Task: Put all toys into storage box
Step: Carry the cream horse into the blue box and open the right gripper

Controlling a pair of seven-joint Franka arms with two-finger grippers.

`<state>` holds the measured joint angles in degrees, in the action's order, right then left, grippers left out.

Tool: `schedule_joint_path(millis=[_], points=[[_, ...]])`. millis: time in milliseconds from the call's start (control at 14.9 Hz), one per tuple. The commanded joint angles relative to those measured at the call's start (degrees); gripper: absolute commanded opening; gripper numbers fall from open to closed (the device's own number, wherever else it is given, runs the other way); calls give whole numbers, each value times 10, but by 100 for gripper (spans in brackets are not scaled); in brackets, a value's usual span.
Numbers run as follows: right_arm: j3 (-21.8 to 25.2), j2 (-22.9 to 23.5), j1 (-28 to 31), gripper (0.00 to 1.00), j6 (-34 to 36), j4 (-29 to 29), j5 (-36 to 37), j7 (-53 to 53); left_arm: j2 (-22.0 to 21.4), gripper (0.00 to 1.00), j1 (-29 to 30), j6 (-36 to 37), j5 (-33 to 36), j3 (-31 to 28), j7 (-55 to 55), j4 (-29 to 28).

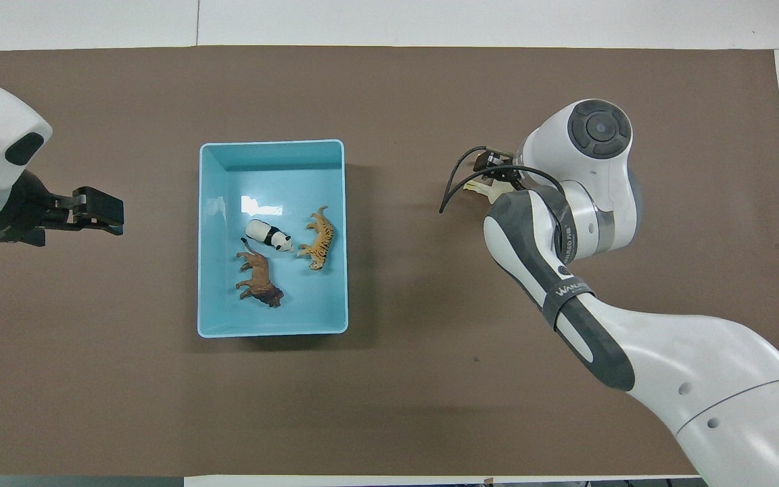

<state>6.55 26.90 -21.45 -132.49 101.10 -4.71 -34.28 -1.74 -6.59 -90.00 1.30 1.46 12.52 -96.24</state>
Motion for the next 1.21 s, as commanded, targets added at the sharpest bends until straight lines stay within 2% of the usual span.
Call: schedule_joint_path(millis=[0, 134, 268, 335, 402, 469, 670, 871, 1005, 1139], points=[[-2, 1, 4, 100, -44, 32, 14, 18, 1, 100, 39, 7, 2, 11, -49, 7], [-2, 3, 4, 100, -64, 45, 16, 20, 14, 100, 40, 16, -13, 8, -57, 31], [-2, 3, 8, 100, -65, 45, 22, 27, 14, 100, 42, 17, -15, 10, -57, 32], [-2, 3, 8, 88, -65, 45, 22, 26, 12, 100, 43, 16, -16, 10, -58, 27], [-2, 4, 9, 50, -66, 45, 22, 28, 11, 100, 46, 15, -16, 10, -60, 26], [-2, 4, 10, 0, -66, 44, 22, 28, 10, 100, 47, 12, -16, 10, -60, 21], [-2, 4, 13, 0, -64, 37, 36, 47, 10, 100, 47, 8, -16, 7, -65, 21], [-2, 4, 13, 0, -34, 12, 36, 63, 10, 100, 40, 7, -16, 7, -62, 19], [-2, 9, 9, 0, 19, -38, 36, 62, 4, 100, 37, 8, -16, 7, -63, 11], [-2, 18, 5, 0, 98, -113, 34, 62, 1, 100, 36, 11, -15, 10, -58, 7]])
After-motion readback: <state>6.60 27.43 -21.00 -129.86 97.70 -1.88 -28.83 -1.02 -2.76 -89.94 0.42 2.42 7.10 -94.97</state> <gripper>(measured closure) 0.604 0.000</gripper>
